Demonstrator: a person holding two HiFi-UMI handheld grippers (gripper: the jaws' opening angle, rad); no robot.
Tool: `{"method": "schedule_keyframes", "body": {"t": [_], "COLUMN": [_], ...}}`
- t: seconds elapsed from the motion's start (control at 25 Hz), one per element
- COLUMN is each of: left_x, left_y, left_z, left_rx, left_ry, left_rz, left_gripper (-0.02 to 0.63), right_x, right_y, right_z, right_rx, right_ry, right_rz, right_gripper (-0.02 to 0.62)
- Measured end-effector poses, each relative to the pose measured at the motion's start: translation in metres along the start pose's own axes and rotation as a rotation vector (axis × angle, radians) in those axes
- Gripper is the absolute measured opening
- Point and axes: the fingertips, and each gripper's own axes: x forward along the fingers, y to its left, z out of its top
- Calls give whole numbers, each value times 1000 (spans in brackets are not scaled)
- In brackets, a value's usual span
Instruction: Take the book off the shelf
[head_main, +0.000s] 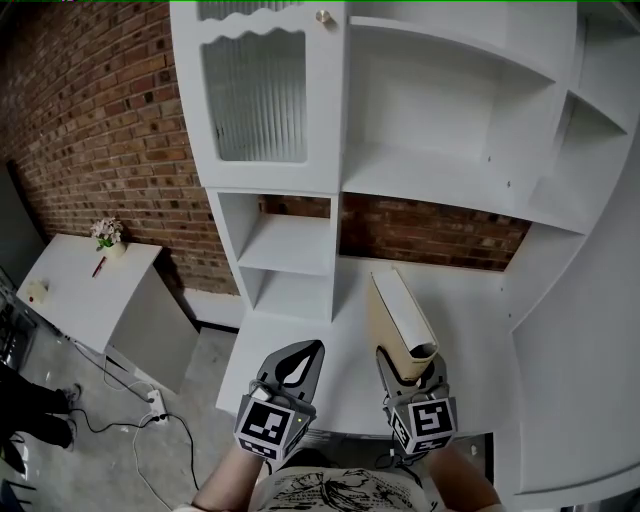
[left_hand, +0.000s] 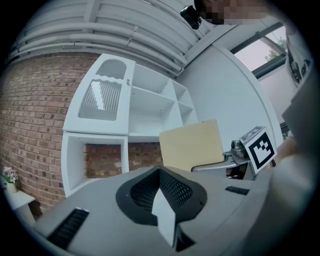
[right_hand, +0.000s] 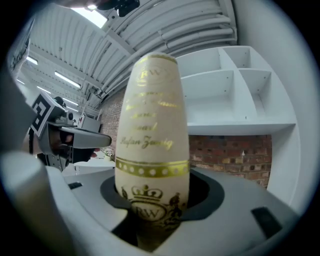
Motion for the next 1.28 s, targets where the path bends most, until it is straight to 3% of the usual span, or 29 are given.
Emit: {"method": "schedule_keyframes", "body": {"t": [0.28, 0.96, 1.28], "left_x": [-2, 8, 16], "left_y": [-2, 10, 6], "left_z": [-10, -8, -10], "left_rx": [37, 33, 38], "left_ry": [-10, 3, -14], "left_rz": [-24, -1, -28], "left_gripper": [12, 12, 12], "right_x": [-6, 4, 9], "right_y": [0, -5, -9], "right_z": [-8, -1, -6], "right_rx": [-8, 15, 26], "right_ry": [-20, -34, -25], "right_rz": [-14, -24, -29], "right_gripper": [230, 230, 230]}}
